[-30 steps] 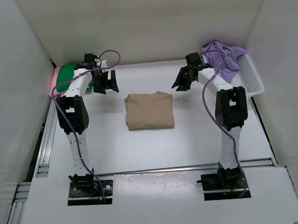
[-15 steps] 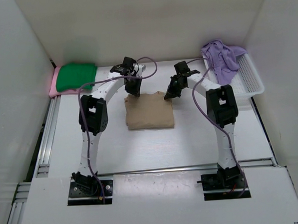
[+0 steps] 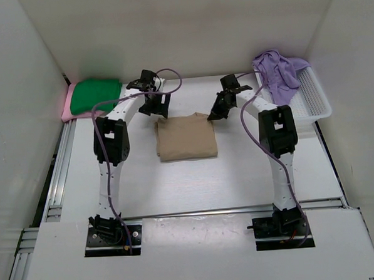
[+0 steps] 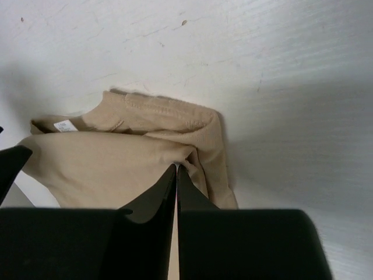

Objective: Fold and stack the t-shirts
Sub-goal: Fold the long partially folded tshirt into a neat square, then put the neatly folded tshirt into the corner of the board with the left arm

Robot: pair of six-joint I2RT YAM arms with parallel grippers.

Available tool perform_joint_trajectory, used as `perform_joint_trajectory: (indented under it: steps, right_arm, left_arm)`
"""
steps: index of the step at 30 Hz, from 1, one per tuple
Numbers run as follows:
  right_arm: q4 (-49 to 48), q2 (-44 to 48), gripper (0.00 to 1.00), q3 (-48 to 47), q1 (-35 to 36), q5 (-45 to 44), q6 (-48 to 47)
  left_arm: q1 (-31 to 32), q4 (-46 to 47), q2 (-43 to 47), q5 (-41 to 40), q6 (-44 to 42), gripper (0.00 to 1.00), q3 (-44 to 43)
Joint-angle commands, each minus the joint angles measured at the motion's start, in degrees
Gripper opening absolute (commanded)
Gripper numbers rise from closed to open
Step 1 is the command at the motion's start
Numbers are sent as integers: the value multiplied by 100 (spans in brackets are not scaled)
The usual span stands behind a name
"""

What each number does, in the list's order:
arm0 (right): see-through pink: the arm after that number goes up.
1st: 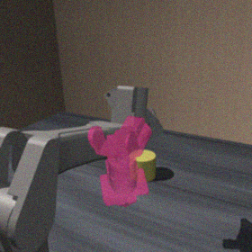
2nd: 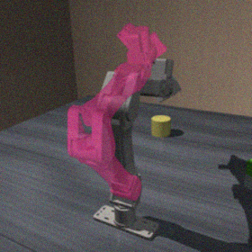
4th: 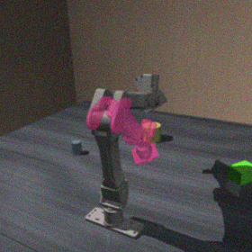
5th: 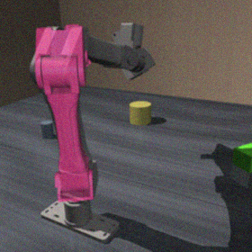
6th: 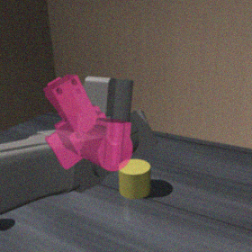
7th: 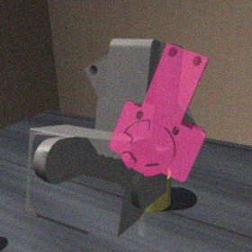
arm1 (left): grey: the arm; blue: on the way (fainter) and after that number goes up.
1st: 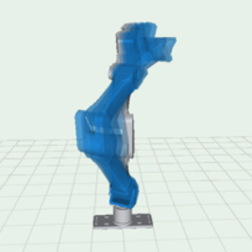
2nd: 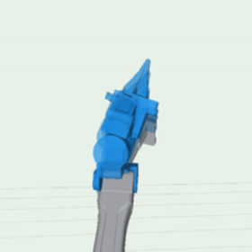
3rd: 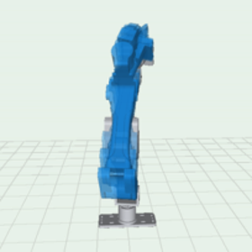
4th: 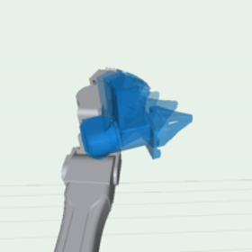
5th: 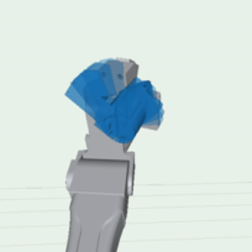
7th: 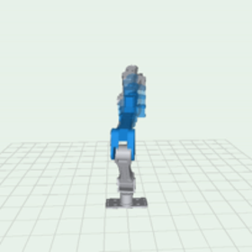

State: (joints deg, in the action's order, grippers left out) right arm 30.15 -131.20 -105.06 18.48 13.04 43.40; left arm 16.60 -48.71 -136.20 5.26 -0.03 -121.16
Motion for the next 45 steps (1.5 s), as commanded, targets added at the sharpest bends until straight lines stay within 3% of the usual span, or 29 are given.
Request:
perform_joint_trajectory:
  steps: [1, 7, 12, 21, 22, 26, 27, 30, 31, 35, 38, 39, 41, 42, 44, 45]
  right_arm:
    - [218, 875, 14, 369, -20, -37, -279]
    - [351, 2036, 46, 1776, 103, -442, -411]
    - [298, 1844, 49, 2208, 313, -100, -481]
    - [-308, 1851, 47, 3017, 428, 15, 10]
    - [-369, 1904, 46, 3017, 428, 15, 11]
    - [-370, 2045, 46, 3158, 428, -47, 64]
    - [-422, 2106, 46, 3219, 428, -108, 64]
    - [-422, 2229, 46, 3219, 428, -178, 116]
    - [-475, 2230, 46, 3272, 428, -179, 116]
    - [-475, 2414, 46, 3324, 428, -179, 169]
    - [-475, 2659, 46, 3447, 315, -231, 169]
    - [-475, 2730, 46, 3448, 314, -232, 169]
    - [-422, 2906, 46, 3588, 192, -284, 108]
    - [-422, 2907, 46, 3589, 191, -284, 47]
    - [-335, 2977, 46, 3589, 130, -337, -24]
    - [-239, 3038, 46, 3589, 130, -398, -94]
  left_arm:
    - [-77, 46, 1445, 150, 3, 99, 581]
    - [-140, 46, 2230, 1065, 3, 99, 2673]
    - [-271, 46, 2002, 1557, 3, 99, 3195]
    - [-271, -7, 1237, 2268, 3, 99, 2958]
    - [-271, -7, 1141, 2452, 3, 96, 2906]
    - [-271, -148, 544, 2971, 3, 63, 2660]
    - [-341, -200, 464, 3068, 3, 50, 2572]
    - [-499, -262, 244, 3306, 3, 26, 2414]
    - [-500, -332, 243, 3306, 3, 10, 2274]
    - [-789, -551, 330, 3359, 3, 10, 1984]
    - [-904, -981, 594, 2317, 3, 10, 1396]
    - [-904, -1131, 647, 1400, 3, 10, 1159]
    - [-747, -1429, 647, 525, 3, 10, 561]
    - [-685, -1431, 647, -411, 3, 10, 437]
    - [-448, -1221, 647, -1496, 3, 10, 374]
    - [-378, -846, 647, -2554, 3, 10, 461]
